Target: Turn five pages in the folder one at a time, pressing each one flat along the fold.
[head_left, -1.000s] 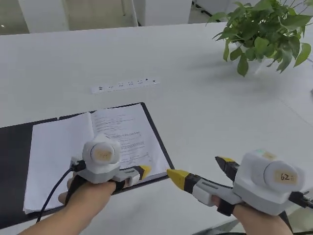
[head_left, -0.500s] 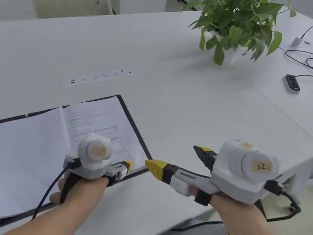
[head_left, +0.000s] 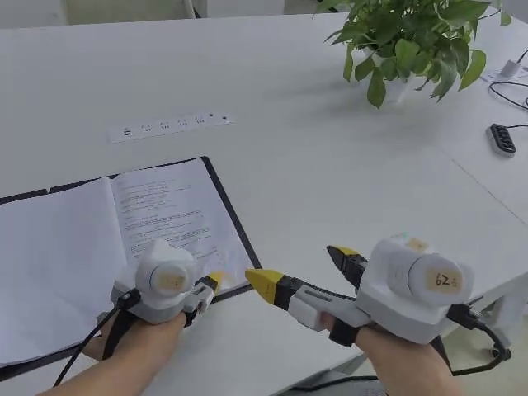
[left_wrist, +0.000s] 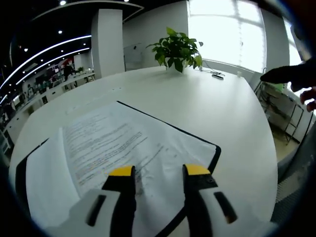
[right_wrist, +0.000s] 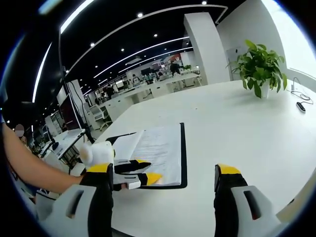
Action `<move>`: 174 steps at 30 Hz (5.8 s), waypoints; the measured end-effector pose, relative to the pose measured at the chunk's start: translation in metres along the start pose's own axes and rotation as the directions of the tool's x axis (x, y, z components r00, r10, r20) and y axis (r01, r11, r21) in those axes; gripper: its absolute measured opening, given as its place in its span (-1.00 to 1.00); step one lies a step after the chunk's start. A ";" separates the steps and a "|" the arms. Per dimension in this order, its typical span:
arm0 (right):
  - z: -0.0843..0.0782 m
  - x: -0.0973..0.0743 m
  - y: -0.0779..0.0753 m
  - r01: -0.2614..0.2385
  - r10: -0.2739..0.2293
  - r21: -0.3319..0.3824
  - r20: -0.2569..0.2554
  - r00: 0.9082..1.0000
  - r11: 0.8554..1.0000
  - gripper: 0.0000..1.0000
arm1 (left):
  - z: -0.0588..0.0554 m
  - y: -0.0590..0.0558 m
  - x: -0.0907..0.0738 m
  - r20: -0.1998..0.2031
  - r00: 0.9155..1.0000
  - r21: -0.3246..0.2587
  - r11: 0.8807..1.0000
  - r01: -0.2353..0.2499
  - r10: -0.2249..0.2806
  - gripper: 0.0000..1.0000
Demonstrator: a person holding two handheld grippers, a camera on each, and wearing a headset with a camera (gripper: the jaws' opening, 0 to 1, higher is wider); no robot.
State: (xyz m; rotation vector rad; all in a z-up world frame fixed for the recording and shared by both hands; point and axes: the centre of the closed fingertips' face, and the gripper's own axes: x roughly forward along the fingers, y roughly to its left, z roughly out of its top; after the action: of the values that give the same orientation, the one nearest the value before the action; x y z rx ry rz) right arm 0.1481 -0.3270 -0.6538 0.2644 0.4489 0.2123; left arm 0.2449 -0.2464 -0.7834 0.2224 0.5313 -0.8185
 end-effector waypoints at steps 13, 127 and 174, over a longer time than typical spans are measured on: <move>-0.003 0.009 0.002 -0.015 0.015 0.000 -0.020 1.000 1.000 0.67 | 0.000 0.005 0.000 0.021 1.000 -0.016 1.000 -0.007 0.008 -0.55; -0.055 0.145 -0.008 -0.238 0.253 0.098 -0.198 0.947 0.966 -0.17 | -0.001 -0.003 -0.004 0.024 1.000 -0.148 0.989 0.022 -0.018 -1.00; 0.028 0.108 0.091 -0.386 0.428 0.421 -0.008 0.904 0.821 -1.00 | -0.012 0.060 -0.135 0.061 0.997 -0.219 0.975 -0.025 0.040 -0.58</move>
State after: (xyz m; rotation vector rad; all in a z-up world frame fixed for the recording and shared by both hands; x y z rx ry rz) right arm 0.2429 -0.2182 -0.6460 0.7726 0.5343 0.5578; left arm 0.2089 -0.1160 -0.7229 0.0021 0.5502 -0.7267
